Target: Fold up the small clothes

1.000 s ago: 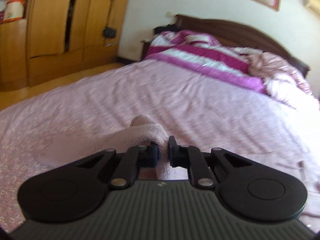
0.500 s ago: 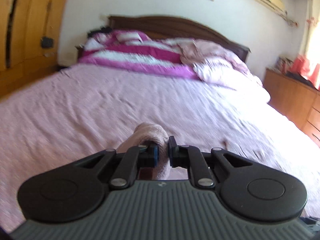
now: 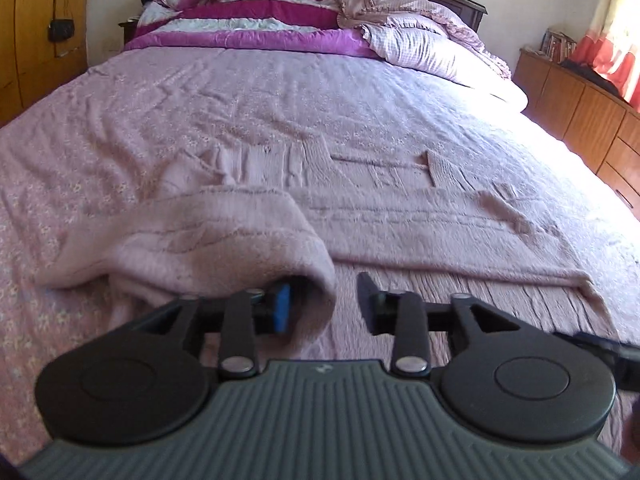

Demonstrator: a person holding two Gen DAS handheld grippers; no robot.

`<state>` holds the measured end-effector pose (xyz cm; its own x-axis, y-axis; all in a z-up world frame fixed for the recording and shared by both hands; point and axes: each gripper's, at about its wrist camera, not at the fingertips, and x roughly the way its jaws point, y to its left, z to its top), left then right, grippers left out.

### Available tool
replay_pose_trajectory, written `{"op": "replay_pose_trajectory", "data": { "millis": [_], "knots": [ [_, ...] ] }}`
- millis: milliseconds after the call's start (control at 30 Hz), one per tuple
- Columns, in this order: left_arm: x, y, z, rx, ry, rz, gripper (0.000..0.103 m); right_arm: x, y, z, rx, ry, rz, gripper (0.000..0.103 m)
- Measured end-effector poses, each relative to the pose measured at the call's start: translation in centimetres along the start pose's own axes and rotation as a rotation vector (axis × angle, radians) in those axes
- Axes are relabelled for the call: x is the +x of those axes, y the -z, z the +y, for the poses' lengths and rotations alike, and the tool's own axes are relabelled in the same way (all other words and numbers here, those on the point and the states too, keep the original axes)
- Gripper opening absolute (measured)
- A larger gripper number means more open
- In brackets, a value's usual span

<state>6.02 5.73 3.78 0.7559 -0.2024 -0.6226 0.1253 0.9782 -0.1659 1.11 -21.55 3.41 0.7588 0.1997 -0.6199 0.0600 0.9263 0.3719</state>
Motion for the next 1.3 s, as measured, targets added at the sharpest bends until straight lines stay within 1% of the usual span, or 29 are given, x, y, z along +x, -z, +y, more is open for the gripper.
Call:
{"op": "replay_pose_trajectory", "data": {
  "millis": [67,133,200,333,467,567,633,700,800,867,933,967,1000,1033,1067,1100,1133,1167,1200,1300],
  "knots": [
    [-1.0,0.1,0.4,0.015,-0.008,-0.004,0.048,0.2,-0.5,0.5,0.002,-0.028,0.009,0.094],
    [-2.0,0.3,0.8,0.031,-0.019,-0.010,0.050,0.5,-1.2,1.4,-0.001,-0.063,0.020,0.094],
    [-3.0,0.4,1.3,0.037,-0.037,-0.015,0.050,1.1,-1.8,2.4,-0.004,-0.101,0.031,0.094],
    [-4.2,0.8,3.0,0.014,-0.084,-0.011,0.050,2.5,-3.2,5.2,-0.018,-0.177,0.072,0.094],
    [-4.4,1.0,4.7,-0.010,-0.133,-0.001,0.050,4.4,-4.1,8.3,-0.040,-0.239,0.122,0.094],
    [-4.1,1.1,5.9,-0.035,-0.158,0.004,0.050,5.9,-4.6,10.3,-0.046,-0.268,0.148,0.094],
    [-3.9,1.1,6.5,-0.044,-0.170,0.009,0.050,7.1,-5.1,11.1,-0.027,-0.289,0.170,0.094],
    [-3.6,1.3,7.2,-0.048,-0.177,0.016,0.050,8.4,-5.4,11.8,0.018,-0.310,0.199,0.094],
    [-3.3,1.5,8.1,-0.057,-0.191,0.013,0.050,10.3,-5.5,12.6,0.075,-0.351,0.258,0.094],
    [-3.0,1.4,8.5,-0.059,-0.202,0.014,0.050,11.4,-5.5,13.2,0.087,-0.353,0.286,0.093],
    [-2.6,1.2,8.8,-0.057,-0.212,0.012,0.050,12.3,-5.6,13.7,0.090,-0.342,0.303,0.086],
    [-2.3,1.1,8.9,-0.055,-0.215,0.011,0.050,12.6,-5.6,14.0,0.087,-0.335,0.312,0.078],
    [-2.0,1.0,9.0,-0.054,-0.218,0.012,0.050,12.9,-5.7,14.2,0.083,-0.334,0.321,0.066],
    [-1.7,0.9,9.1,-0.055,-0.223,0.014,0.050,13.2,-5.8,14.5,0.076,-0.338,0.329,0.058],
    [-1.4,0.8,9.2,-0.056,-0.229,0.016,0.050,13.5,-5.9,14.9,0.064,-0.339,0.340,0.036],
    [-1.2,0.7,9.2,-0.059,-0.235,0.018,0.050,13.7,-5.9,15.2,0.047,-0.338,0.347,0.020],
    [-1.0,0.7,9.3,-0.066,-0.242,0.019,0.050,13.7,-6.1,15.6,0.019,-0.334,0.337,0.019],
    [-0.9,0.7,9.4,-0.075,-0.247,0.021,0.050,13.2,-6.3,16.1,-0.024,-0.326,0.311,0.014],
    [-0.8,0.7,9.5,-0.087,-0.249,0.022,0.050,12.7,-6.6,16.7,-0.076,-0.324,0.277,0.013],
    [-0.6,0.7,9.8,-0.102,-0.250,0.026,0.050,10.0,-8.0,18.1,-0.210,-0.326,0.136,0.012]
  ]
}}
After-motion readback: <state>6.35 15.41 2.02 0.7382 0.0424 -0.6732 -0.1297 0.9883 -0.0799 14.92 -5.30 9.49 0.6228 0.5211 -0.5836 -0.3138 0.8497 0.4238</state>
